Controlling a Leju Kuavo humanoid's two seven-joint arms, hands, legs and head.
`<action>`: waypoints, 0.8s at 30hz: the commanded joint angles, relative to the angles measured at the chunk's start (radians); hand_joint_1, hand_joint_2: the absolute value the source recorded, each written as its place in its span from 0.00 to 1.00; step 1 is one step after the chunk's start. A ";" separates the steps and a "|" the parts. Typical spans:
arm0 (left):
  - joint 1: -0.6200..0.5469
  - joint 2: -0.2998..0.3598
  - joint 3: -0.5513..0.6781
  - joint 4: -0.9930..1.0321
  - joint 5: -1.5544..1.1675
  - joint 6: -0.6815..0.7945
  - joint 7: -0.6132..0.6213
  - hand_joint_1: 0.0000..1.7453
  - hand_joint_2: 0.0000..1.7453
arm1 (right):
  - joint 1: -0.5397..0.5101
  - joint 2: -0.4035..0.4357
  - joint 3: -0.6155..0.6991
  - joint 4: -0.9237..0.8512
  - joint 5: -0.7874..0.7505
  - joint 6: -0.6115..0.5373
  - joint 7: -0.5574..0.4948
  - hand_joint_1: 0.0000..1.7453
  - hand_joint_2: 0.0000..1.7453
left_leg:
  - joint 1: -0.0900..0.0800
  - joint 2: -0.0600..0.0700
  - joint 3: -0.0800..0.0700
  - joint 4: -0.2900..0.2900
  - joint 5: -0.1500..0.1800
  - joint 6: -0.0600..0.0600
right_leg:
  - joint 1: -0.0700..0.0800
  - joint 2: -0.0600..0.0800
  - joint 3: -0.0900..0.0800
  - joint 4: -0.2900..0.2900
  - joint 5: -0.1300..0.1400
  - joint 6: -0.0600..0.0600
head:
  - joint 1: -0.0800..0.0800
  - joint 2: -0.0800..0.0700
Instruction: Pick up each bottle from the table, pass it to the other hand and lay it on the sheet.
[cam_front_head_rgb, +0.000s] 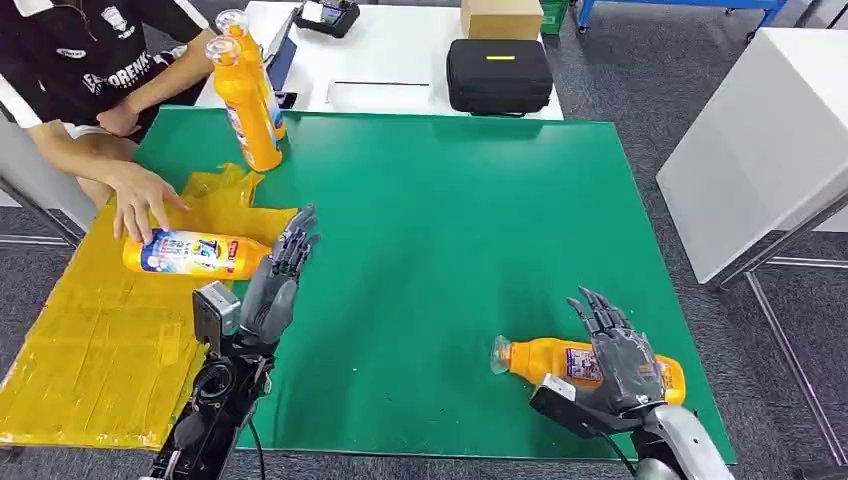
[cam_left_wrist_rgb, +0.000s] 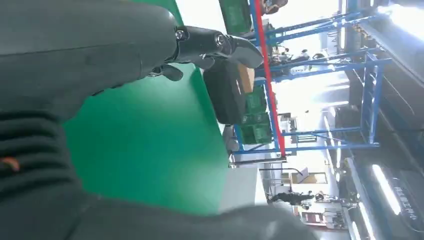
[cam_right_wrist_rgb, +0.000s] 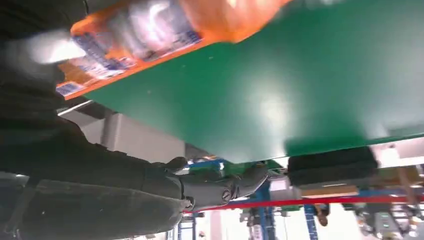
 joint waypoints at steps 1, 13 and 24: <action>-0.049 -0.023 0.011 0.096 -0.035 0.006 0.005 0.00 1.00 | -0.024 0.100 -0.175 0.102 0.083 0.024 0.024 0.00 1.00 | 0.001 -0.002 0.009 -0.001 -0.003 0.001 | 0.001 -0.002 0.010 -0.001 -0.004 -0.006 | 0.000 0.000; -0.065 -0.022 0.012 0.109 -0.028 0.007 0.005 0.00 1.00 | 0.014 0.124 -0.248 0.120 0.164 0.118 -0.048 0.00 1.00 | 0.001 -0.001 0.008 -0.001 -0.003 0.000 | 0.001 -0.001 0.008 -0.001 -0.003 -0.005 | 0.000 0.000; -0.071 -0.026 -0.002 0.124 -0.024 0.009 0.005 0.00 1.00 | 0.009 0.117 -0.301 0.170 0.167 0.165 -0.060 0.00 1.00 | 0.001 -0.002 0.010 0.000 -0.005 0.000 | 0.001 -0.001 0.011 0.000 -0.005 -0.006 | 0.000 0.000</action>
